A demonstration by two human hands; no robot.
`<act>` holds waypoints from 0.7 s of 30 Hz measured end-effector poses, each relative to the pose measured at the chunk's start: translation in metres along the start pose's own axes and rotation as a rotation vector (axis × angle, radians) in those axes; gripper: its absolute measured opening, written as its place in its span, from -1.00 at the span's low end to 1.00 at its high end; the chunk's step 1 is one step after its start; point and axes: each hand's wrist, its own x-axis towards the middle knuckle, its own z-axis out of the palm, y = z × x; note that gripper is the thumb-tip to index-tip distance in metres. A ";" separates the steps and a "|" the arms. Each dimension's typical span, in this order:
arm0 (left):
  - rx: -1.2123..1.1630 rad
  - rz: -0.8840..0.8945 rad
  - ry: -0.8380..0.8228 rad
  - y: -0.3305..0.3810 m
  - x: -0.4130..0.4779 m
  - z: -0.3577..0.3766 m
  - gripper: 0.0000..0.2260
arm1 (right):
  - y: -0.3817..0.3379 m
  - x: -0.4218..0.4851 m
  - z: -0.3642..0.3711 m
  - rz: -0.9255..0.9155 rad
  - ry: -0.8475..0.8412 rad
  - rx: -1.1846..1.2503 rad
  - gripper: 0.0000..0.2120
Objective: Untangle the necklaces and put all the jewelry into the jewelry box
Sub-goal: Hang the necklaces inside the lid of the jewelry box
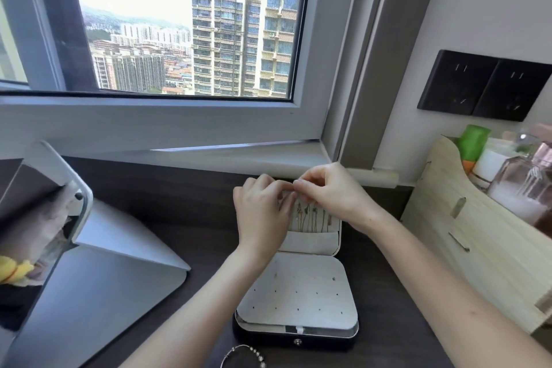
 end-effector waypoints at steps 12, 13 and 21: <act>0.157 -0.156 -0.020 0.003 -0.011 0.004 -0.85 | 0.031 -0.019 0.026 0.120 0.305 -0.118 -0.85; 0.170 -0.192 -0.024 0.006 -0.011 0.006 -0.85 | 0.032 -0.018 0.031 0.143 0.353 -0.135 -0.83; 0.349 -0.307 -0.102 0.017 -0.003 0.017 -0.82 | 0.029 -0.008 0.055 0.266 0.560 -0.247 -0.77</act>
